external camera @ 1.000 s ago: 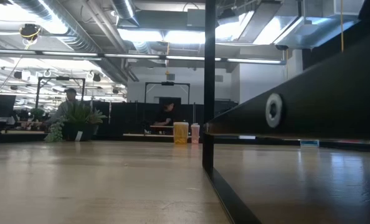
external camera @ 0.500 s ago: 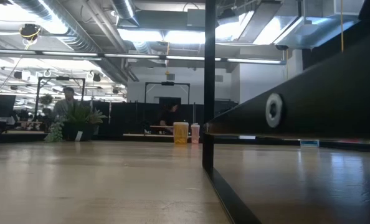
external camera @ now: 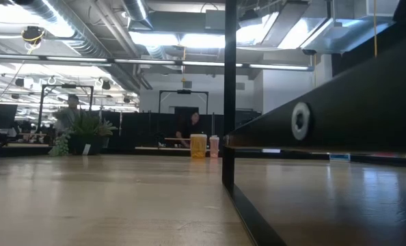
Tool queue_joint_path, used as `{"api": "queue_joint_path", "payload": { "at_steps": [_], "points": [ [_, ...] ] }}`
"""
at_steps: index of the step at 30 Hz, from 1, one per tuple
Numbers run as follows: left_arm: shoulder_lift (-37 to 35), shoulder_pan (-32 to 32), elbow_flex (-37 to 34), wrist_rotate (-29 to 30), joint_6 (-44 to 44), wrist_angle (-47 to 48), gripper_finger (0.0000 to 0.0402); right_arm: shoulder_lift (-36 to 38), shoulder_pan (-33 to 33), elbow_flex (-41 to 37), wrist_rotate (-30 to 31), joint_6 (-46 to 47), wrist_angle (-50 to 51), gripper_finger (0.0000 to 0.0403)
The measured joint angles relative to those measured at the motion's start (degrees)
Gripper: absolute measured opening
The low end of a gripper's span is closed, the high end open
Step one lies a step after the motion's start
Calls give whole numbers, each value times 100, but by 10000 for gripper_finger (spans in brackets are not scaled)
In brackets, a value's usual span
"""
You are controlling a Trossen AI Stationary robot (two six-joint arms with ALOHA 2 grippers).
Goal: Pick and place medicine bottles onto shelf by color
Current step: Put the bottom pink pill bottle on the shelf aligned with the other pink pill bottle
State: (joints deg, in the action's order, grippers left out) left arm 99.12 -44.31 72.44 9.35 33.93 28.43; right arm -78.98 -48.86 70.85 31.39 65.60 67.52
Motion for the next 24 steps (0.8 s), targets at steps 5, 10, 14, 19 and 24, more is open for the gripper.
{"api": "queue_joint_path", "payload": {
  "at_steps": [5, 10, 14, 19, 24],
  "points": [
    [301, 0, 0, -1, -4, -429, 341, 0, 0, 0, 2, -42, -1, 271],
    [388, 2, -2, 2, -1, -550, 341, 0, -1, 0, 2, -170, -39, 271],
    [388, -6, -2, 120, -157, -708, 341, 0, -2, 0, 0, -168, -44, 271],
    [485, -32, -2, 164, -435, -1011, 341, 0, 0, 0, 1, -168, -46, 271],
    [580, -87, 4, 389, -522, -1011, 341, 0, -2, 0, 1, -168, -46, 271]
  ]
}}
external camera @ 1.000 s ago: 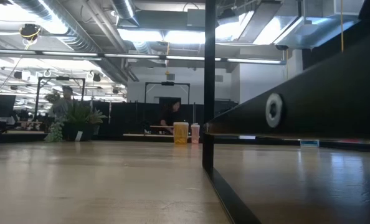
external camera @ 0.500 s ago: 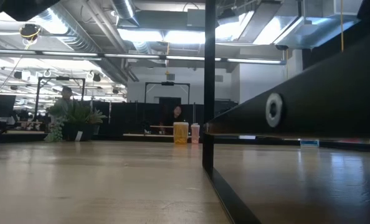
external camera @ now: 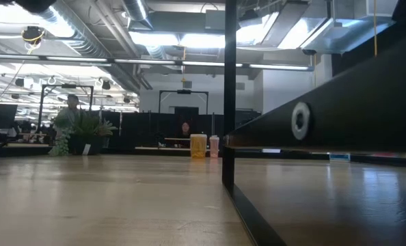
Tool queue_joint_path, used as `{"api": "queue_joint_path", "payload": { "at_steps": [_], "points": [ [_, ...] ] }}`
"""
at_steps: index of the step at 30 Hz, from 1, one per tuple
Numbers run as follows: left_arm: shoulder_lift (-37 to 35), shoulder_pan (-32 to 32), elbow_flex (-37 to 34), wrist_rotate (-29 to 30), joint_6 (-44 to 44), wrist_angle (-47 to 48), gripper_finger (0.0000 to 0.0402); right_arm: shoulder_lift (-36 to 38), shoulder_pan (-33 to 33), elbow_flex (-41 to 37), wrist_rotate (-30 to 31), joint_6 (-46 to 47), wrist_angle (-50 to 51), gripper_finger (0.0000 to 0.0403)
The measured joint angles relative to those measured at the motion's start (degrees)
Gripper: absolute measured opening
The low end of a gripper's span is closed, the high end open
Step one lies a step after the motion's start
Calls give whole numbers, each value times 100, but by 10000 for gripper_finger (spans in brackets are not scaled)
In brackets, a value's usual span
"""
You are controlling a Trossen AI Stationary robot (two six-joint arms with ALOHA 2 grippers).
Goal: Pick and place medicine bottles onto shelf by color
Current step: Put the bottom pink pill bottle on the shelf aligned with the other pink pill bottle
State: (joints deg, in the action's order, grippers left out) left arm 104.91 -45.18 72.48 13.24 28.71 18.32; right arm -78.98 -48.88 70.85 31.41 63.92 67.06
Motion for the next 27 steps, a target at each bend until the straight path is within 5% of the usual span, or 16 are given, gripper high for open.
{"api": "queue_joint_path", "payload": {
  "at_steps": [27],
  "points": [
    [668, -7, -7, 222, -35, -230, 341, -2, -1, 0, 1, -16, 10, 271]
  ]
}}
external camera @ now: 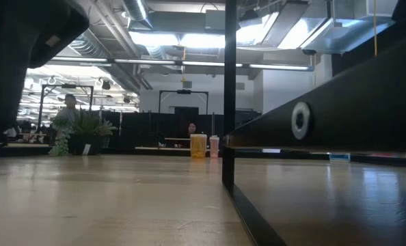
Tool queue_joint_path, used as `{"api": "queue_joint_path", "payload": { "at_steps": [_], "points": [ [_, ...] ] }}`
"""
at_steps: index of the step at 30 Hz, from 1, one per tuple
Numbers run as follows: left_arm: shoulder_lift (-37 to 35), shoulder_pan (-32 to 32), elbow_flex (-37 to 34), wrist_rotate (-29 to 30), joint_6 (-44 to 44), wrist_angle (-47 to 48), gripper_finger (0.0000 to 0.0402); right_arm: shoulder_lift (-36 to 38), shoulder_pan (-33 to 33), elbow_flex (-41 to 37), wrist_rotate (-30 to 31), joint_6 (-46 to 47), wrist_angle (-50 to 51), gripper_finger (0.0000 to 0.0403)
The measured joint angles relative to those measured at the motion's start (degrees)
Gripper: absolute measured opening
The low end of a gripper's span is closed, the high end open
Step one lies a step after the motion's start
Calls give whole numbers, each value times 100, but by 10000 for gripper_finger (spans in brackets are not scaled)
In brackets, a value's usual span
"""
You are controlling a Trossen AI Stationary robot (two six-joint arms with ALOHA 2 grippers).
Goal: Pick and place medicine bottles onto shelf by color
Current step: Put the bottom pink pill bottle on the shelf aligned with the other pink pill bottle
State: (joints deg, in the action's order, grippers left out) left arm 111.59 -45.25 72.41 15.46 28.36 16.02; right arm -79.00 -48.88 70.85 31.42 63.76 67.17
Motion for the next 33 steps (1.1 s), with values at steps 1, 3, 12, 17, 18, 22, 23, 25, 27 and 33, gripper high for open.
{"api": "queue_joint_path", "payload": {
  "at_steps": [1, 3, 12, 17, 18, 22, 23, 25, 27, 33],
  "points": [
    [0, 0, 1, 7, 2, -41, 341, 0, 2, 0, 0, 0, 0, 271],
    [0, 0, -1, 7, 1, -58, 341, 0, 0, 0, 0, -1, 1, 271],
    [0, 14, 0, 9, -19, -69, 341, 0, 0, 0, 0, -1, 1, 271],
    [0, 35, -1, 14, 2, -69, 341, 0, 0, 0, 0, 1, 1, 271],
    [0, 35, 1, 14, 2, -67, 341, 0, 0, 0, 0, -1, 1, 271],
    [0, 35, -1, 17, 90, -67, 341, 0, 0, 0, 0, 1, 1, 271],
    [0, 35, 0, 31, 168, -67, 341, 0, 1, 0, 2, -1, 1, 271],
    [0, 35, 1, 49, 315, -65, 341, 0, 0, 0, 2, -1, 1, 271],
    [0, 35, 0, 55, 410, -55, 340, 0, 0, 0, 1, -1, 1, 271],
    [0, 35, -1, 58, 457, -27, 319, 0, 0, 0, 2, -1, 1, 271]
  ]
}}
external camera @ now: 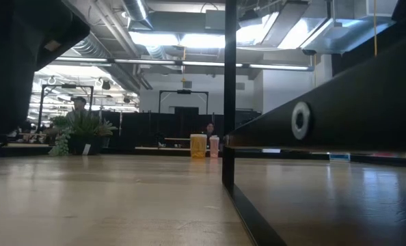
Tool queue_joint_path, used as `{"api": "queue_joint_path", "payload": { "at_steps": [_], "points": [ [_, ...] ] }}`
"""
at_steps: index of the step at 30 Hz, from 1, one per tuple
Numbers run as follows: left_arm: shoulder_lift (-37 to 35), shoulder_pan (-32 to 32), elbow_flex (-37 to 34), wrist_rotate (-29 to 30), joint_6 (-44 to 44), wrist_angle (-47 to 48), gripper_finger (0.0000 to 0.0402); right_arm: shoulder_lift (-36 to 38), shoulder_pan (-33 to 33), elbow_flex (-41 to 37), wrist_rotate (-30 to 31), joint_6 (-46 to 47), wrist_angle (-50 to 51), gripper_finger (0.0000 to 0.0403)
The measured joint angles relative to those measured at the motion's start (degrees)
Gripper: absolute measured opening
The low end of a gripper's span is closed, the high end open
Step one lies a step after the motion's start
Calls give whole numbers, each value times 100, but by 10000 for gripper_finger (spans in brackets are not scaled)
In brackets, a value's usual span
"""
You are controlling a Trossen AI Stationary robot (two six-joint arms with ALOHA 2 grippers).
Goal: Pick and place medicine bottles onto shelf by color
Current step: Put the bottom pink pill bottle on the shelf aligned with the other pink pill bottle
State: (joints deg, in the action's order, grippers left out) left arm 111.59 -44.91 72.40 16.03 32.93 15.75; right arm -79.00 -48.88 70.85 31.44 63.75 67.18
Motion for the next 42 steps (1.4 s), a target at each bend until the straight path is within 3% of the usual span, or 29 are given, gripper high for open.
{"api": "queue_joint_path", "payload": {
  "at_steps": [11, 28, 42],
  "points": [
    [0, 0, 0, 13, -4, 4, 256, 0, 0, 0, 0, 0, 0, 271],
    [0, -13, 2, 221, -55, 9, 192, 0, 0, 0, 48, 0, 48, 271],
    [0, -13, 1, 223, -13, 9, 110, 0, 2, 0, 55, 0, 48, 271]
  ]
}}
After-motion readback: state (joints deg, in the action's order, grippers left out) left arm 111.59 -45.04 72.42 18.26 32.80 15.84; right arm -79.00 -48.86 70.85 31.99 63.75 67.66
